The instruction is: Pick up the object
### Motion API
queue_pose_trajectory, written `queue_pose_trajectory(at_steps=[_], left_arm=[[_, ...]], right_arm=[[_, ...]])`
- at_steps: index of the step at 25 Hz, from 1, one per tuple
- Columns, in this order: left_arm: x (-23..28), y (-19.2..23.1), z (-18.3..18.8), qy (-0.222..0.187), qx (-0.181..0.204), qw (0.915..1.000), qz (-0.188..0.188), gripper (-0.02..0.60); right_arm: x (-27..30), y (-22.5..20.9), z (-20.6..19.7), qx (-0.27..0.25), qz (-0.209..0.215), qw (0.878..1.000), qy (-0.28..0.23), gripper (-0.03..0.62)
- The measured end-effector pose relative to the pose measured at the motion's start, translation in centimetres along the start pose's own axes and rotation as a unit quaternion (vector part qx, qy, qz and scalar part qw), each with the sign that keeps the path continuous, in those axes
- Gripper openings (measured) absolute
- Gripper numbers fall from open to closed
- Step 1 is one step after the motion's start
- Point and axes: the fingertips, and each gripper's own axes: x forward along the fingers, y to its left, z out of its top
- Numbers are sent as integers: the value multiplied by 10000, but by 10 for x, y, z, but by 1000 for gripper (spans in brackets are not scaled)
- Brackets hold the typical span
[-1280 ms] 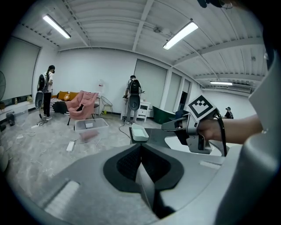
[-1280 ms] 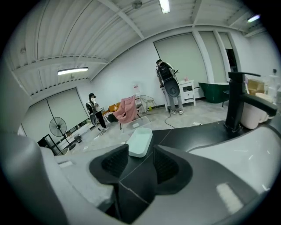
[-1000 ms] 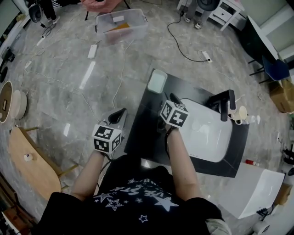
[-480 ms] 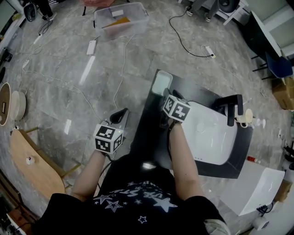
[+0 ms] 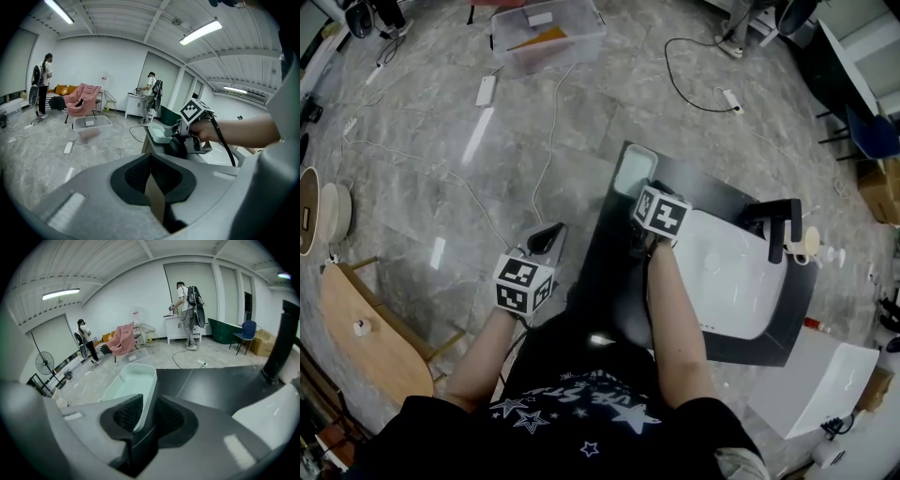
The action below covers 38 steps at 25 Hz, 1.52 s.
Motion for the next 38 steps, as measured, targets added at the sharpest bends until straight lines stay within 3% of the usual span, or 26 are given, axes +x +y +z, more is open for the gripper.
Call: queue_pose_trajectory(at_steps=[4, 13, 21, 27, 38], left_arm=[[-1, -4, -3, 4, -15, 10000, -10, 9], [-12, -17, 9, -123, 40, 9998, 118, 9], [-33, -50, 25, -398, 128, 9982, 433, 9], [-51, -93, 25, -572, 261, 9958, 658, 9], [-83, -199, -8, -863, 238, 9907, 1023, 9]], right_arm=[[-2, -9, -2, 86, -157, 9998, 113, 29], [-28, -7, 5, 73, 35, 10000, -2, 14], [-84, -15, 23, -83, 477, 9981, -389, 12], [-131, -22, 25, -252, 885, 9939, -616, 12], [-221, -66, -20, -464, 1562, 9828, -867, 12]])
